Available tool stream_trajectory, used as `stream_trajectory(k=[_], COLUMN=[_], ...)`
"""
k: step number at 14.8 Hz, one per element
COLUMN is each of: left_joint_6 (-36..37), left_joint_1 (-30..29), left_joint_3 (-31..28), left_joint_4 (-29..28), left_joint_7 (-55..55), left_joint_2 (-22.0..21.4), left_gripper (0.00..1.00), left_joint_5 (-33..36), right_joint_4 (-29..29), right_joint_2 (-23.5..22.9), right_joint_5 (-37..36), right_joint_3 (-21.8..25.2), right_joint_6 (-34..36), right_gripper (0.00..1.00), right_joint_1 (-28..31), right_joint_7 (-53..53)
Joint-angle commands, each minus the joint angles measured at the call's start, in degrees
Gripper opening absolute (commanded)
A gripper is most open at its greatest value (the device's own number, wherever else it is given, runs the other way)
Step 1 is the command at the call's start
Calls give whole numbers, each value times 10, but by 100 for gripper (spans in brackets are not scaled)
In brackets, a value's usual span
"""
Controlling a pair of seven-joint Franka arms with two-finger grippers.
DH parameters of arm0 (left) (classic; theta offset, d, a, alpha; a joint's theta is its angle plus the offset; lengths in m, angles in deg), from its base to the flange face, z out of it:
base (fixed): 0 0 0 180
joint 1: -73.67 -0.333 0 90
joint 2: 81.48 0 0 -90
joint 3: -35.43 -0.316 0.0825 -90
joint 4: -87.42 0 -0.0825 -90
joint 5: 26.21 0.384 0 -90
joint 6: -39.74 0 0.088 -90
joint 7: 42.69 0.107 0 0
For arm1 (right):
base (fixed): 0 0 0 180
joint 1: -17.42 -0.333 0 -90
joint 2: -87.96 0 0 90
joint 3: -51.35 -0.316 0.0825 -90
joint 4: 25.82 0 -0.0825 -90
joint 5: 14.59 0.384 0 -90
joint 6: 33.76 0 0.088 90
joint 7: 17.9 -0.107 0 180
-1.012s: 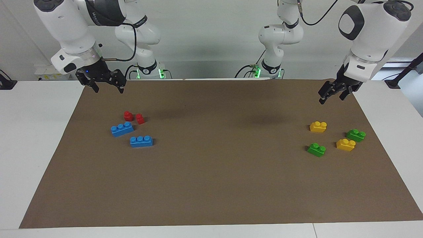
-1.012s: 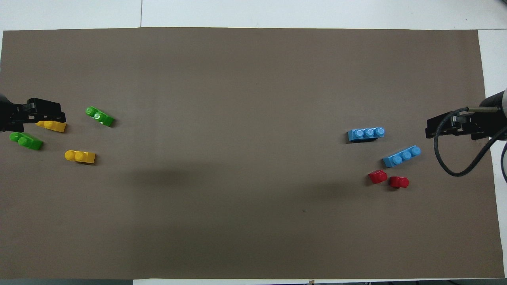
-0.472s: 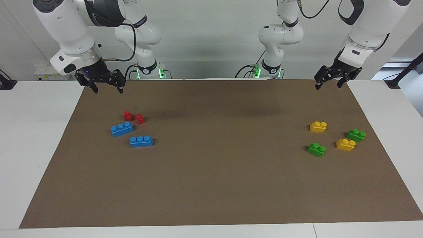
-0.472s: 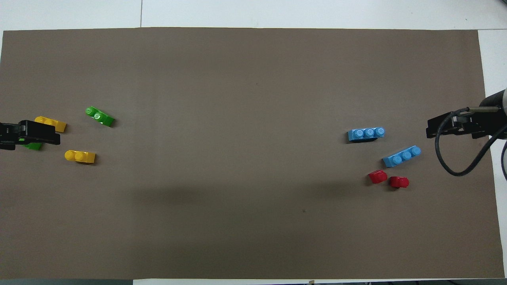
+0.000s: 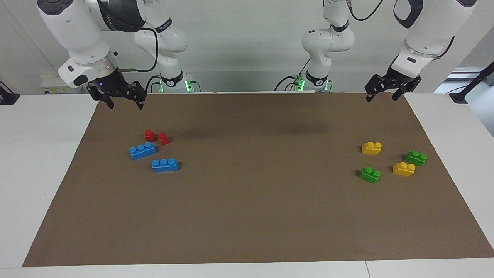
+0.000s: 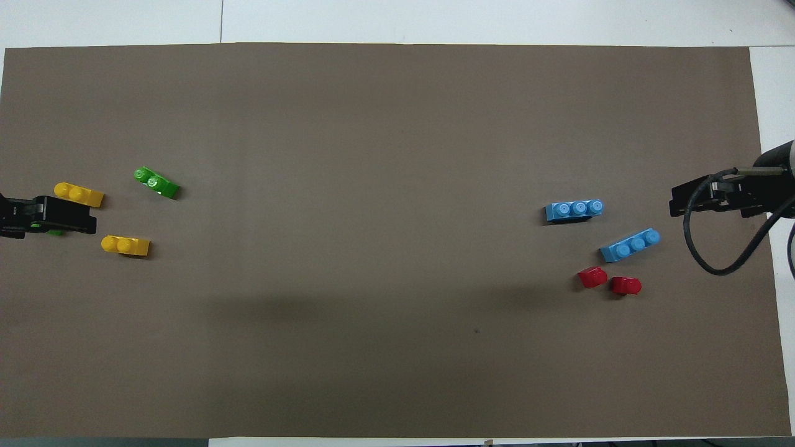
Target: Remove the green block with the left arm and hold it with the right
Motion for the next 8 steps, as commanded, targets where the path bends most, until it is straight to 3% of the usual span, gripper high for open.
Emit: stream_trajectory(k=[1,8], left_joint_6=[16,15], left_joint_1=[5,5], left_joint_3=[-1,-1], left_joint_4=[8,8], left_joint_7=[6,7], left_joint_2=[-4,-4], left_gripper=[100,100], left_joint_5=[12,12], right_joint_4=[13,13], right_joint_2=[-8,-8], right_joint_5=[-15,-13], right_joint_3=[-4,-4], right_joint_6=[12,11], right_gripper=[100,100], right_joint_1=[5,1], right_joint_7=[10,7])
